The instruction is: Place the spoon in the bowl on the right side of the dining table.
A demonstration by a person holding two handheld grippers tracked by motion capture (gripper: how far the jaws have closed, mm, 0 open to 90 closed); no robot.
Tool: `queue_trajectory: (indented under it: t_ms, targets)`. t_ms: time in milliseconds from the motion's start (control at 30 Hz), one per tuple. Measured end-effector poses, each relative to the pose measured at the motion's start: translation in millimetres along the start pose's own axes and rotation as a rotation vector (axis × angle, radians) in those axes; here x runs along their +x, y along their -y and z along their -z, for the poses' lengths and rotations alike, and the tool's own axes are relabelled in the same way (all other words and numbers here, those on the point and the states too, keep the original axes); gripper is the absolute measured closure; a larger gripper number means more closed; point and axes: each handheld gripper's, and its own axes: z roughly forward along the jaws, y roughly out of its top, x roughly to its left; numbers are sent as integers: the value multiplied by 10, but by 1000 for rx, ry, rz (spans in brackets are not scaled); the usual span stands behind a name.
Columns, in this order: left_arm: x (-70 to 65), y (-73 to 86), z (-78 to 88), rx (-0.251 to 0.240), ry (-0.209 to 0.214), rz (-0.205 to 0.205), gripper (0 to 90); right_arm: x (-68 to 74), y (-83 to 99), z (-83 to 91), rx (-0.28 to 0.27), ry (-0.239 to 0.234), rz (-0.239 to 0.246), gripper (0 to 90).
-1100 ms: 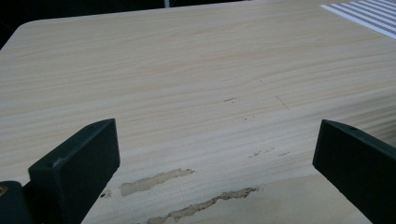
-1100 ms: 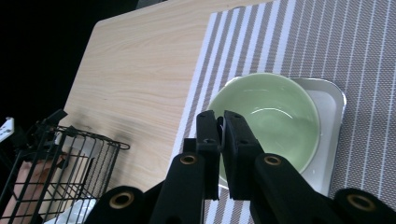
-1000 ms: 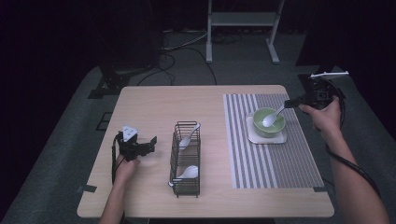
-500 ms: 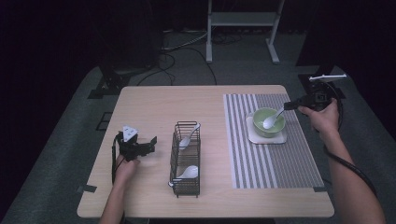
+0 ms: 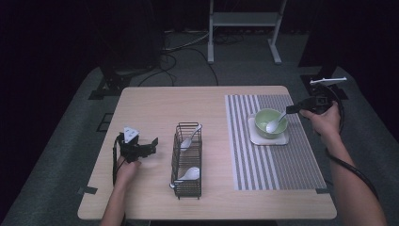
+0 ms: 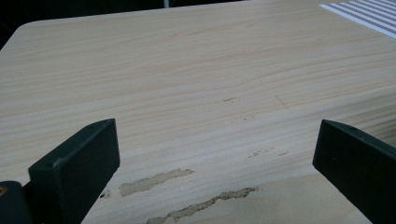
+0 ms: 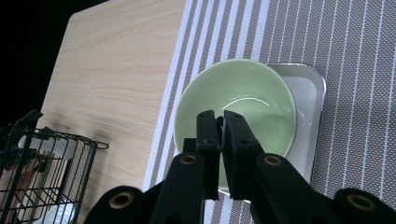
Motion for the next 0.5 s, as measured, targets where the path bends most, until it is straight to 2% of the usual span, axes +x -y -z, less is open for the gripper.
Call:
queue_trajectory:
  t_ms: [267, 500]
  targets:
    - [-2, 0, 0, 0, -1, -1, 0, -48, 24, -40, 9, 18, 0, 850]
    - [2, 0, -2, 0, 0, 0, 0, -97, 30, -68, 8, 9, -13, 848]
